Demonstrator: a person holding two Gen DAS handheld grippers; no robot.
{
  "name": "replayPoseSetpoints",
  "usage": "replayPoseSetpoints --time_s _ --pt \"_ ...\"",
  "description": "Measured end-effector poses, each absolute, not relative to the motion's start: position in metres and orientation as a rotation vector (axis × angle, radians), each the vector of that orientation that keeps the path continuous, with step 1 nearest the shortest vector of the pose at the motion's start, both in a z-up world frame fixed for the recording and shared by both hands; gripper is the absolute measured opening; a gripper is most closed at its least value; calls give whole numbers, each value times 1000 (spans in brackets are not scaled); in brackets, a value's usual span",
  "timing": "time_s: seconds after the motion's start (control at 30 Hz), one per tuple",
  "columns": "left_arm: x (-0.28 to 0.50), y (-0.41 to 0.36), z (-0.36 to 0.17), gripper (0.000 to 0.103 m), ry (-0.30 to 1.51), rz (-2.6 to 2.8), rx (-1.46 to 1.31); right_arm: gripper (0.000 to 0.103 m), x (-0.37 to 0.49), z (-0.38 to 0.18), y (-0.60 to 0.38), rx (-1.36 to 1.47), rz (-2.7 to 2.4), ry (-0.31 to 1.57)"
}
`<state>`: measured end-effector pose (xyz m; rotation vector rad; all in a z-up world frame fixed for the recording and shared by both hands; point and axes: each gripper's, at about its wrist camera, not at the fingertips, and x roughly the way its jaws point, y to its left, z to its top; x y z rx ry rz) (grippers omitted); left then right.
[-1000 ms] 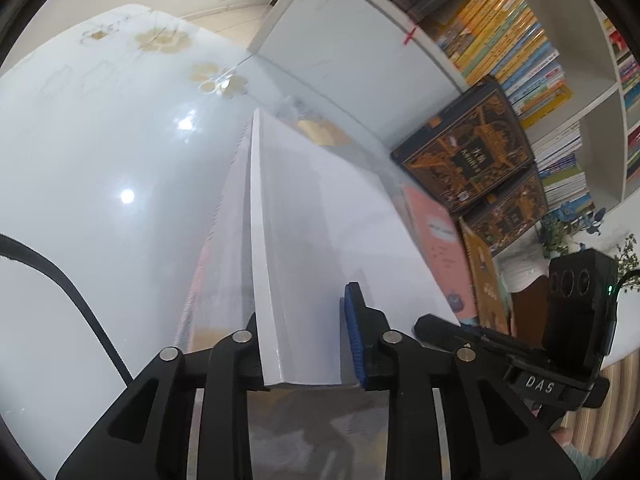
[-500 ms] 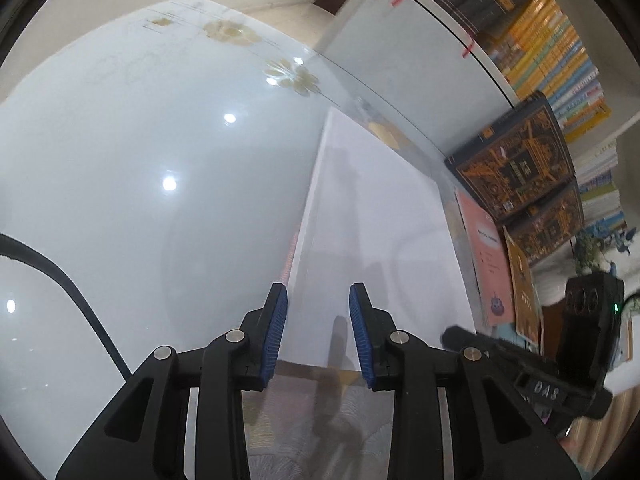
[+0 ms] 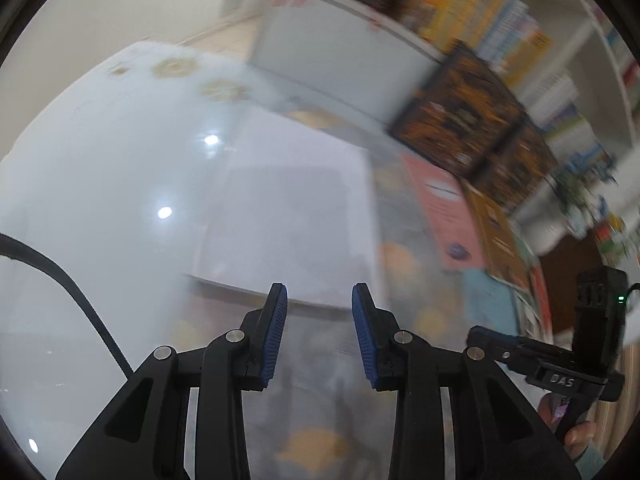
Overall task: Organize books
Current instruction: 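Move both grippers to the red book on the pile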
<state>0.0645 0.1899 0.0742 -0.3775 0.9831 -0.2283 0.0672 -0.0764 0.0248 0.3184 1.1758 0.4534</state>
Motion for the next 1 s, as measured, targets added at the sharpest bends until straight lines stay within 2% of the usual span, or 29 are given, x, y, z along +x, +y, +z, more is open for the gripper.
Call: replayPoseSetpoints --time_s 0.07,0.1,0.2,0.3,0.47,0.53,0.63,1.0 --pt "58 164 87 34 976 -280 -345 32 52 27 -98 366 436 1172" --pt "55 151 93 43 975 -301 -327 32 43 28 -107 388 429 1170" --pt "44 112 113 60 941 -362 -280 32 21 33 -135 424 413 1157" --pt "33 71 131 72 912 -422 -251 32 5 42 -165 434 403 1131" --pt "23 0 145 74 903 -484 -226 35 -17 61 -230 463 358 1083" --pt "22 -31 147 74 907 -504 -202 44 -25 67 -263 475 319 1062" --pt "24 -80 149 74 913 -546 -174 51 -39 71 -308 510 268 1031" --pt "65 -237 139 74 951 -695 -50 51 -60 53 -459 729 44 958"
